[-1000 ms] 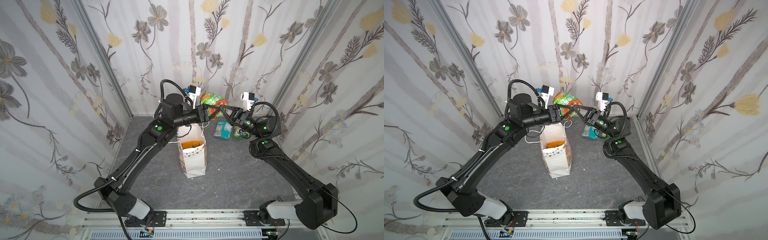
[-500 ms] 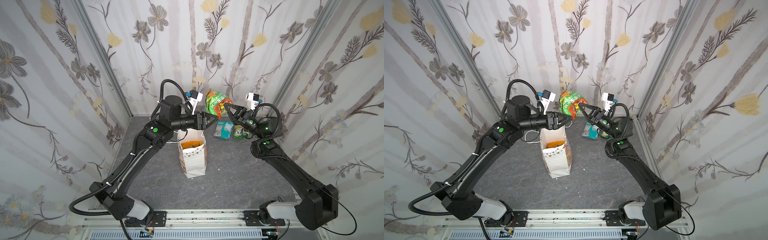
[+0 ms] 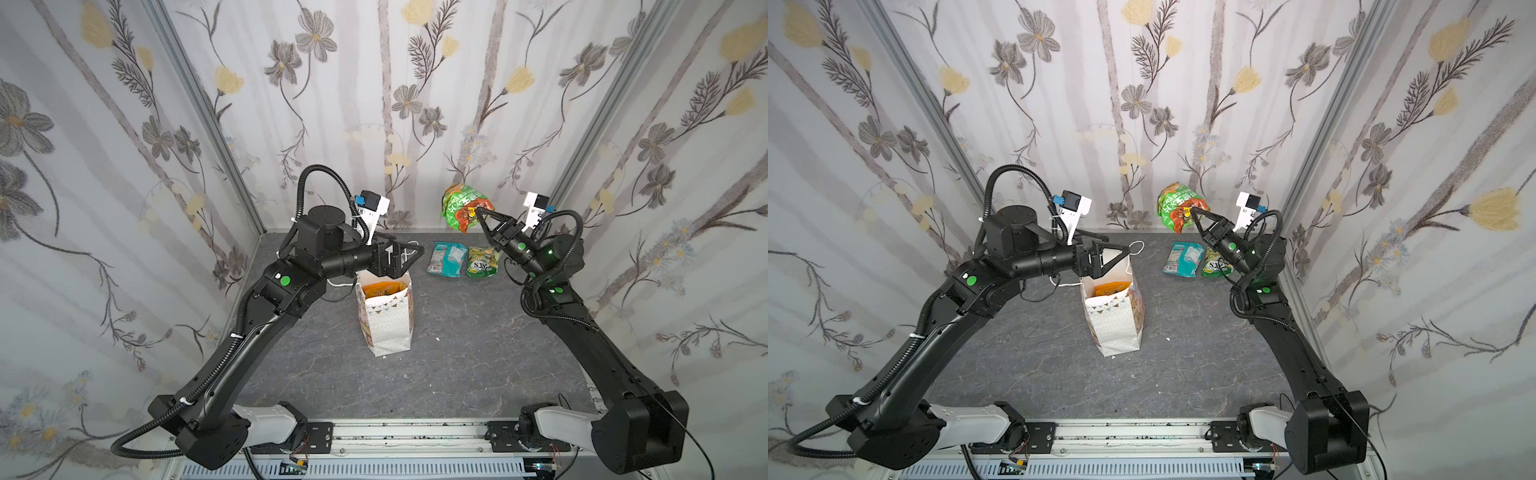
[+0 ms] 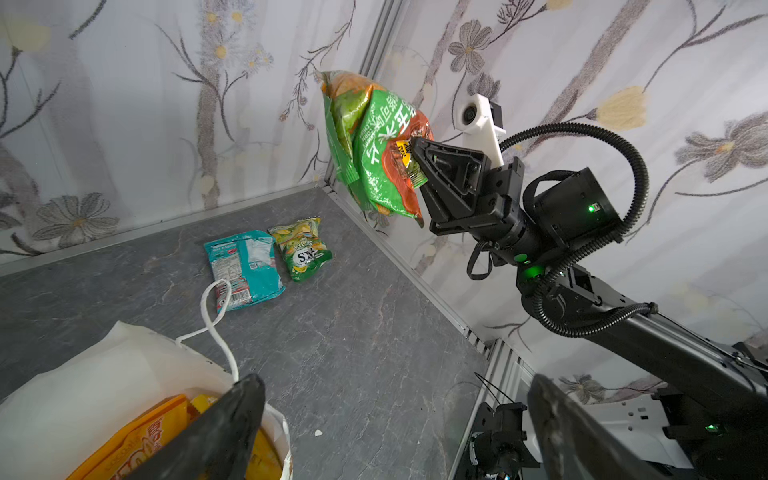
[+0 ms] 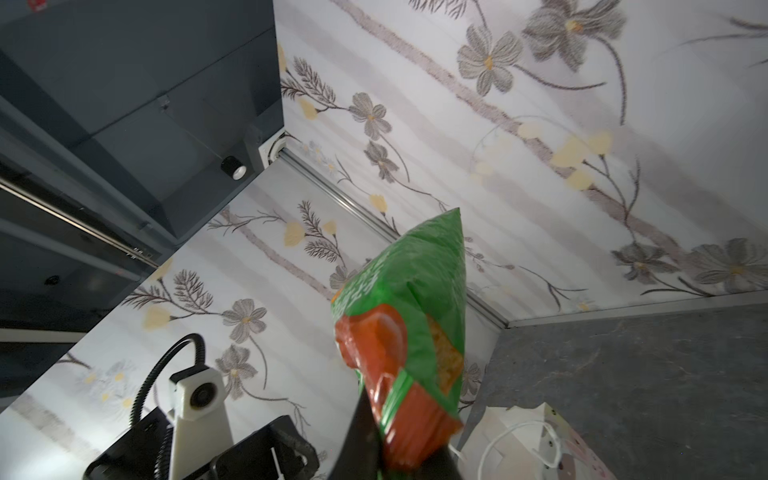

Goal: Take the snacks out of the paper bag
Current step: 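Carry the cracker pack down beside the other packs while the left gripper withdraws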

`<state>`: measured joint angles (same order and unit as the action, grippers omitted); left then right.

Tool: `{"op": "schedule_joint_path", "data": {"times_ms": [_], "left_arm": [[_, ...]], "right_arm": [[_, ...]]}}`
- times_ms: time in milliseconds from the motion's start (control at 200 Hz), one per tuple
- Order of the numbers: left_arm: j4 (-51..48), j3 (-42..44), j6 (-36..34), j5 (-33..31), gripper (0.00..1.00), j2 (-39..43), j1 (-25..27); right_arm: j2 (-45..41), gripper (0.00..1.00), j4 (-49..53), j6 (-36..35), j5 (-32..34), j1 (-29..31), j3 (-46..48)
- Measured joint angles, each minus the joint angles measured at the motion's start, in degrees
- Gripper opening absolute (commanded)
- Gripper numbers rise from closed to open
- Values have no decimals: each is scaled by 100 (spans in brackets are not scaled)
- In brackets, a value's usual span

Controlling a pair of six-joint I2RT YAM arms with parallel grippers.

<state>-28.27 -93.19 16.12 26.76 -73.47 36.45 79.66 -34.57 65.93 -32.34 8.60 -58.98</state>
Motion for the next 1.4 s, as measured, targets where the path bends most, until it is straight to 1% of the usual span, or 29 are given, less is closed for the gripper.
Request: {"op": "schedule_joint_path", "data": {"times_ms": [185, 370, 550, 689, 779, 944, 1189, 1344, 1399], "left_arm": [[-214, 214, -273, -350, 100, 149, 0], [-350, 343, -415, -520, 100, 315, 0], [-420, 433, -442, -664, 100, 317, 0], [-459, 466, -435, -745, 100, 315, 0], [-470, 468, -431, -855, 100, 315, 0], [-501, 470, -417, -962, 100, 289, 0], [-658, 402, -363, -1064, 100, 149, 0], [-647, 337, -302, -1088, 100, 68, 0], [-675, 337, -264, -1130, 100, 11, 0]], "right_arm": [[9, 0, 282, -354, 164, -699, 452], [352, 0, 398, -570, 236, -1397, 844], [986, 0, 367, -776, 221, -2024, 949], [1770, 0, 350, -811, 142, -2389, 953], [2122, 0, 385, -813, 96, -2452, 938], [2568, 0, 247, -809, -223, -2428, 1049], [2708, 0, 39, -846, -391, -2385, 1862], [2793, 0, -2, -946, -461, -2389, 2175], [2828, 4, -26, -966, -479, -2396, 2236]]}}
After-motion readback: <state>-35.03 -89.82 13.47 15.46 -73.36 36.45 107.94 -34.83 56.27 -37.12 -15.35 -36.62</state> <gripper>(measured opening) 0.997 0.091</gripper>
